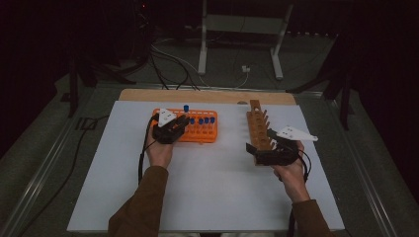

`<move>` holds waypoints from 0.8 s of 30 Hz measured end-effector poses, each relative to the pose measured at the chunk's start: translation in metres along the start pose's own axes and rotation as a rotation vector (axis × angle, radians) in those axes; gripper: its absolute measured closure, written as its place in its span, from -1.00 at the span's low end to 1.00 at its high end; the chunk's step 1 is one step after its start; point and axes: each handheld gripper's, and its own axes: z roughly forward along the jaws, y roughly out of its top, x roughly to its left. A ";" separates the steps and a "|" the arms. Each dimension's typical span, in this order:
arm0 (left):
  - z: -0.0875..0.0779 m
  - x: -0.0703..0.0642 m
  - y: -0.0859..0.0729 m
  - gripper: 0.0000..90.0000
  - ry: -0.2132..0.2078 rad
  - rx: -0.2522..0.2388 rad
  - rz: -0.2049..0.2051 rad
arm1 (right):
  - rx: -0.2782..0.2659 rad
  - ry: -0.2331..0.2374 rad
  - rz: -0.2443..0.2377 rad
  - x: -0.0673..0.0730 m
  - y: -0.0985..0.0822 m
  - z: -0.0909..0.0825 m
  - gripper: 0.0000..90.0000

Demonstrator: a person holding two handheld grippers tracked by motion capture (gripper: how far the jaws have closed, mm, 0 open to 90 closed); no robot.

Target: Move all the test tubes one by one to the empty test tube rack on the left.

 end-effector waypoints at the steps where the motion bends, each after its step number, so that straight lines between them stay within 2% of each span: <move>1: 0.000 0.000 0.000 0.73 0.001 0.002 0.002 | 0.000 -0.001 0.001 -0.001 -0.001 -0.001 -0.98; 9: 0.006 0.002 -0.005 0.73 -0.010 0.014 0.007 | 0.011 -0.007 0.007 -0.003 -0.005 -0.004 -0.98; 15: 0.012 0.003 -0.013 0.73 0.001 0.042 0.014 | 0.005 -0.012 0.013 -0.006 -0.007 -0.009 -0.98; 18: 0.014 0.004 -0.020 0.73 0.002 0.062 0.009 | 0.007 -0.014 0.016 -0.008 -0.008 -0.010 -0.98; 20: 0.014 0.005 -0.023 0.73 -0.001 0.063 -0.007 | 0.007 -0.016 0.017 -0.009 -0.008 -0.010 -0.98; 24: 0.014 0.005 -0.025 0.73 -0.004 0.067 -0.010 | 0.009 -0.019 0.018 -0.010 -0.009 -0.010 -0.98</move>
